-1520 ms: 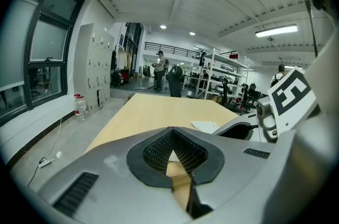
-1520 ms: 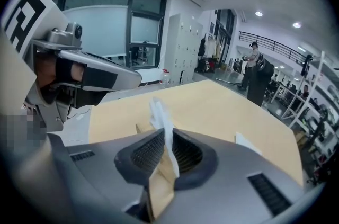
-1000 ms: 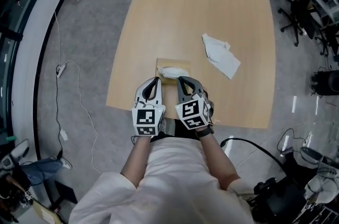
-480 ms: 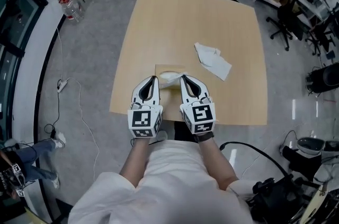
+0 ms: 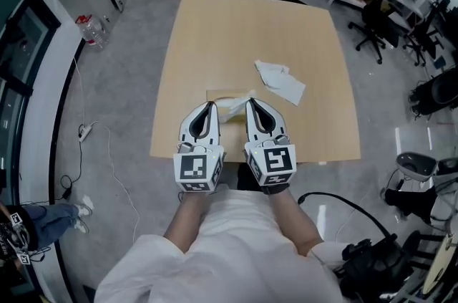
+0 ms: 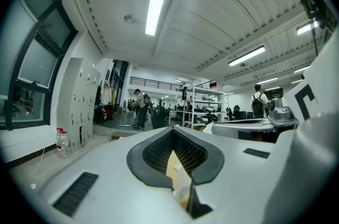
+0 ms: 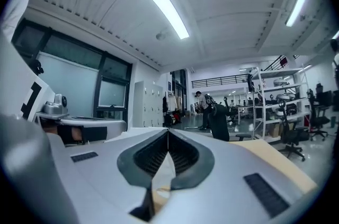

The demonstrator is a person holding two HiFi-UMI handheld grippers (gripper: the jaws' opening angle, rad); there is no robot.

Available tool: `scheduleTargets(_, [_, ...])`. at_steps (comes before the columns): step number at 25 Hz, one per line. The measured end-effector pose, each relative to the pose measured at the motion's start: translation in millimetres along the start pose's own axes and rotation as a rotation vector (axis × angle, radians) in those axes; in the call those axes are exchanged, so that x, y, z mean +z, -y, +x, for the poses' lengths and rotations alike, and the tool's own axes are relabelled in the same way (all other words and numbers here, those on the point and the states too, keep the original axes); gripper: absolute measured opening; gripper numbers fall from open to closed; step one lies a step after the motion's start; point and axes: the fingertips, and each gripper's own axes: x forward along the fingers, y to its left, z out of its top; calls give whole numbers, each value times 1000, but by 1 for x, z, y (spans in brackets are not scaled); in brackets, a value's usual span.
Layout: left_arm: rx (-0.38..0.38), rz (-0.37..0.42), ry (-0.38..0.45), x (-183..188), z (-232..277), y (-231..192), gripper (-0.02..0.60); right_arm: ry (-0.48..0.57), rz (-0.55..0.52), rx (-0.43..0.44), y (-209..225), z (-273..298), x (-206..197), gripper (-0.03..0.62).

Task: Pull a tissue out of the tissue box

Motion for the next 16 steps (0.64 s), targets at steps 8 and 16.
scheduleTargets(8, [-10, 13, 21, 8, -11, -1, 0, 5, 6, -37, 0, -9, 1, 6])
scheduleTargets(16, [-18, 13, 7, -1, -9, 0, 0, -7, 20, -48, 3, -9, -9, 6])
